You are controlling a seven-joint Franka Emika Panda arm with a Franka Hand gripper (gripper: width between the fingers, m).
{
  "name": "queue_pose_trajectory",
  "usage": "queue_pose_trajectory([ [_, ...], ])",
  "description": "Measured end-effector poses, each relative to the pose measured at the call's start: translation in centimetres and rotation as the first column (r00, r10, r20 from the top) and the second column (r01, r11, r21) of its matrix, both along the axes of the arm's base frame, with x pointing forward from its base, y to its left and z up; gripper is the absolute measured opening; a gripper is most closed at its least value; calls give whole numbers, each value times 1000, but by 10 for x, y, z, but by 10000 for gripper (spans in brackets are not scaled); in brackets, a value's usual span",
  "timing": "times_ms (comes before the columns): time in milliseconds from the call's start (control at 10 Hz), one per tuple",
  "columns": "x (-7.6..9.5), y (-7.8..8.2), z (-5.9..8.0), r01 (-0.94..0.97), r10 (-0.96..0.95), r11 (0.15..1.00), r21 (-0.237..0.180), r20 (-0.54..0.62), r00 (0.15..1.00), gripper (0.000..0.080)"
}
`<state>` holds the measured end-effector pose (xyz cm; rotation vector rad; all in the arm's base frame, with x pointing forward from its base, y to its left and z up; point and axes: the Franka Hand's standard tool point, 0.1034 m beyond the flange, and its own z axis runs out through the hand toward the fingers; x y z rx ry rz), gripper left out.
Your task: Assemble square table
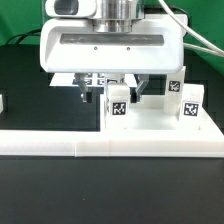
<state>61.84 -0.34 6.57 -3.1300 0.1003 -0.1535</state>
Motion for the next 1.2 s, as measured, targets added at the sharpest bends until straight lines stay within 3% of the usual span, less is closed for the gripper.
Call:
queue_pose_trajectory([
  [100,0,0,0,61,-61,998,7,0,998,495],
  [200,0,0,0,124,-124,992,14,-1,992,300],
  [500,0,2,0,327,-327,944,35,-7,945,288],
  [700,3,7,-1,597,-595,801,48,-50,802,288],
  [900,4,7,-1,725,-720,688,37,-92,688,288],
  [1200,5,9,-2,941,-927,335,40,-165,337,288],
])
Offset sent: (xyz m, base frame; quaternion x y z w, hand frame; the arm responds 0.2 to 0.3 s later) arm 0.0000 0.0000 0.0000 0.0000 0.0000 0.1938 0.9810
